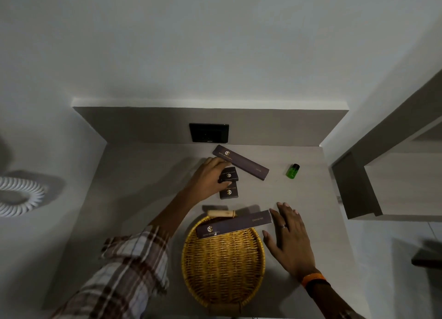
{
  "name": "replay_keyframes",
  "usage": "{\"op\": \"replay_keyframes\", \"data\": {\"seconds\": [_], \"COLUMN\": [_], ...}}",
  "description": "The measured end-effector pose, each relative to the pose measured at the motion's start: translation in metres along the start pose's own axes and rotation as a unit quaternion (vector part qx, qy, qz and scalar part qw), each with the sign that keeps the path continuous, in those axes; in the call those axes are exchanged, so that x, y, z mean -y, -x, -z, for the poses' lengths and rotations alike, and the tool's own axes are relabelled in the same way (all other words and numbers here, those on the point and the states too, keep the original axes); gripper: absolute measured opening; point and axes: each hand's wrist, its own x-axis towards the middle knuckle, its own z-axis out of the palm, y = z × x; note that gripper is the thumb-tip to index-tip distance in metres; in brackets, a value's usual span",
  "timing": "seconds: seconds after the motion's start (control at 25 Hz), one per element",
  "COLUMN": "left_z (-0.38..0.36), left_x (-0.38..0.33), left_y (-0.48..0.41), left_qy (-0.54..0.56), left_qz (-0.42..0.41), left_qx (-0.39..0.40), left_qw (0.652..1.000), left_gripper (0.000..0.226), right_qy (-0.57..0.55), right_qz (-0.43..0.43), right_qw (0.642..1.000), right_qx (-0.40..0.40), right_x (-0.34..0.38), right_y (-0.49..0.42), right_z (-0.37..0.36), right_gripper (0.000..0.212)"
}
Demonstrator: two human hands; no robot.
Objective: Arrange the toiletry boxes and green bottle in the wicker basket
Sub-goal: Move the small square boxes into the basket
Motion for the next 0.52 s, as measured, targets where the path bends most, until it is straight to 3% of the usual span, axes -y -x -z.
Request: {"op": "replay_keyframes", "data": {"seconds": [0.12, 0.32, 0.52], "left_z": [-0.013, -0.009, 0.023], "left_x": [0.010, 0.011, -0.004], "left_y": [-0.029, -0.037, 0.031], "left_qy": [0.018, 0.161, 0.099], "left_qz": [0.011, 0.064, 0.036], "left_qx": [0.055, 0.076, -0.042], "left_qw": [0.998, 0.982, 0.994], "left_gripper": [0.066, 0.062, 0.065], "right_qy": [-0.003, -0.003, -0.009], "right_qz": [-0.003, -0.003, 0.005], "right_qw": [1.000, 1.000, 1.000], "right_qx": [-0.002, -0.001, -0.006], "right_x": [-0.001, 0.000, 0.002], "right_y": [-0.002, -0.002, -0.001], "right_z": [-0.001, 0.000, 0.005], "right_gripper": [0.070, 0.070, 0.069]}}
